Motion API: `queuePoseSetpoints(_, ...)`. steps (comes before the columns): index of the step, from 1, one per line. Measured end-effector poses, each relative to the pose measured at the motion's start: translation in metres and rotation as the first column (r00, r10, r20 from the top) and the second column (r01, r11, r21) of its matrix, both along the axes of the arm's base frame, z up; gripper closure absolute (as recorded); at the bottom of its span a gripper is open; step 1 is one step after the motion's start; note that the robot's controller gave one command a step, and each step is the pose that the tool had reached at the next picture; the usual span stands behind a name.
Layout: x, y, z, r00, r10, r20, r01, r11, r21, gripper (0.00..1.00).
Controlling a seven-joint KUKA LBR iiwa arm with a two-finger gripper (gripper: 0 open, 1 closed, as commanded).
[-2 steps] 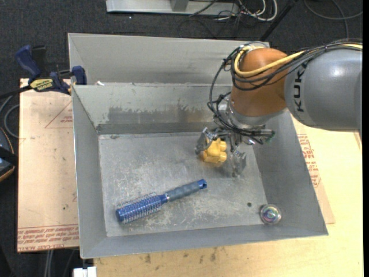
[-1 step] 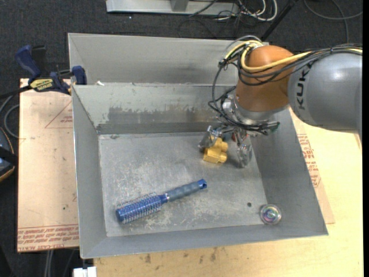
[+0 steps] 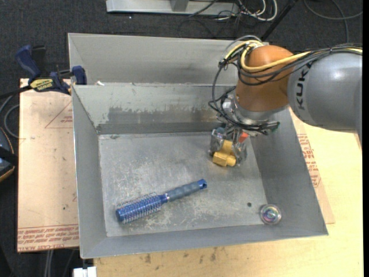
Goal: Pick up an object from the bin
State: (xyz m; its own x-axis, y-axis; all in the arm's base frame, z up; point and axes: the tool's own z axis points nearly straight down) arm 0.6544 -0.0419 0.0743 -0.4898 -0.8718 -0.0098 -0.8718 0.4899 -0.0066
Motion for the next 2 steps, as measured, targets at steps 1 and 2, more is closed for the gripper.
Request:
queuePoseSetpoints(1, -0.013, -0.022, 0.056, 0.999, 0.045, -0.001, -0.045, 0.999, -0.005, 1.00)
queuePoseSetpoints(2, -0.013, -0.018, 0.111, 0.999, 0.043, -0.001, -0.043, 0.999, -0.004, 1.00)
